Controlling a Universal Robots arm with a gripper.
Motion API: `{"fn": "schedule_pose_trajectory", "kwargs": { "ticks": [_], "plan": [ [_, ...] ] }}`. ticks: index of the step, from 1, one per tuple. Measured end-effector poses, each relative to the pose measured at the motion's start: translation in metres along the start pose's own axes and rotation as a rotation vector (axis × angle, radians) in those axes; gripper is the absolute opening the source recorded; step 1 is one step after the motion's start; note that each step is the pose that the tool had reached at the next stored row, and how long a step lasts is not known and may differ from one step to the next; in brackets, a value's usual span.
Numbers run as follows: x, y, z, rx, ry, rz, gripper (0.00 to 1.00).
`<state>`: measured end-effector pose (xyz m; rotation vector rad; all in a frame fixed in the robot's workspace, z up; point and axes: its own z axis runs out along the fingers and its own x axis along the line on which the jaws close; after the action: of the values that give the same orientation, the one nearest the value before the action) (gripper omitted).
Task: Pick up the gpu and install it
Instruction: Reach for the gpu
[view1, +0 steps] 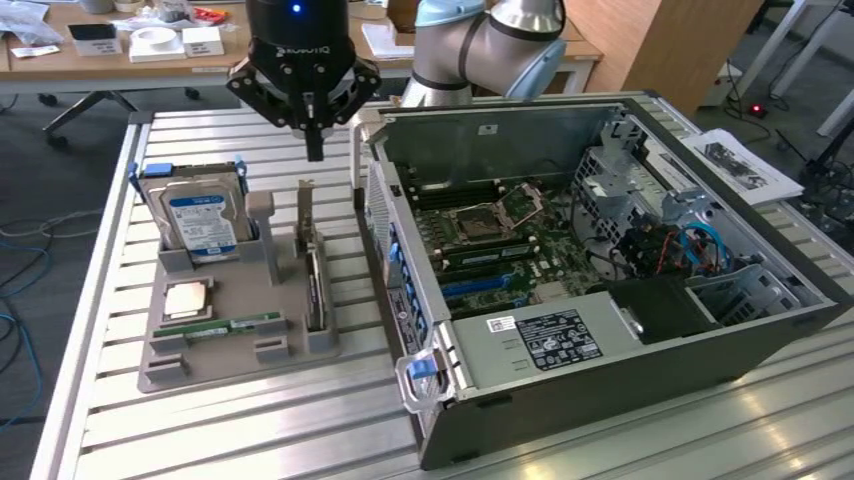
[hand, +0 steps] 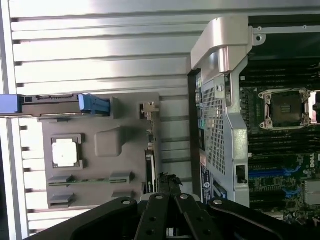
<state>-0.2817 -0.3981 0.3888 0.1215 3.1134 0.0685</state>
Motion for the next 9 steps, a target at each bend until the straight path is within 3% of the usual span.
{"fn": "schedule_pose_trajectory", "kwargs": {
  "ticks": [9],
  "plan": [
    [0.0098,-0.0007,0.0002,0.0,-0.0001,0.001,0.11]
  ]
}}
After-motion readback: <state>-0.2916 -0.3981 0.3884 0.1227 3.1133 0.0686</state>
